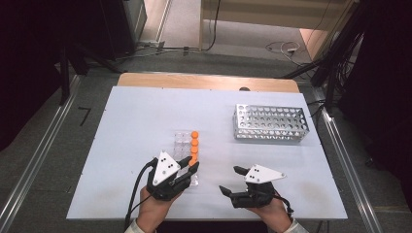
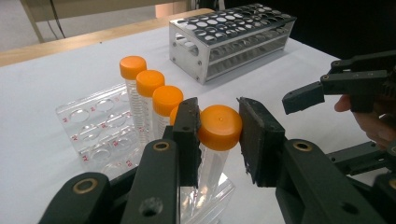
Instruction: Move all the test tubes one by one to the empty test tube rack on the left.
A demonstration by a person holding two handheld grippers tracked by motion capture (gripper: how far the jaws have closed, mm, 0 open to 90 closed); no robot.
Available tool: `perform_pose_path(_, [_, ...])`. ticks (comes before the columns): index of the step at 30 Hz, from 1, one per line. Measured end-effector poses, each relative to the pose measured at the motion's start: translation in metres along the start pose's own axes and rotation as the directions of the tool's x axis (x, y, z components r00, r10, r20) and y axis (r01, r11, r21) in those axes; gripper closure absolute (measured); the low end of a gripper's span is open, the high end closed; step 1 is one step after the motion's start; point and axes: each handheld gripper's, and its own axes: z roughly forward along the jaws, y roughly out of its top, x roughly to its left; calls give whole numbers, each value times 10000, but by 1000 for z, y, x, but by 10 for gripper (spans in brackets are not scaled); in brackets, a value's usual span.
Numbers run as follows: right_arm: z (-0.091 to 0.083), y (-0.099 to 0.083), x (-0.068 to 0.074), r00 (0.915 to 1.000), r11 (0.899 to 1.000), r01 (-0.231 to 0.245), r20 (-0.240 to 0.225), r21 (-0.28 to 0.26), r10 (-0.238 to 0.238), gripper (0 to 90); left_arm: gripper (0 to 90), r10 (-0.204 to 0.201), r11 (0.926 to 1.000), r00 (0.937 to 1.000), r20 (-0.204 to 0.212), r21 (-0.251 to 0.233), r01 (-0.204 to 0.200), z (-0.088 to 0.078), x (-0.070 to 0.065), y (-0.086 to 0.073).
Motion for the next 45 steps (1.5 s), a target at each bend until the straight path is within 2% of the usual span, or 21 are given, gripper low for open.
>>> perform_pose_path(3, [0,0,0,10000,10000,-17,-8,10,17,197,651,0,10000,10000,25,-10,0,0,1,0])
perform_pose_path(21, [0,0,0,10000,10000,-23,11,9,23,197,598,-183,9997,9998,103,-148,184,-3,2,2])
perform_pose_path(27, [0,0,0,10000,10000,-41,11,-3,41,197,534,-325,9994,9994,128,-136,326,-4,3,3])
perform_pose_path(36, [0,0,-2,10000,10000,-76,55,-29,77,197,395,-503,9984,9983,-293,-287,495,-7,6,3])
perform_pose_path(45, [0,0,-3,9999,9999,-103,87,-33,103,197,355,-618,9976,9970,-466,-328,603,-9,12,2])
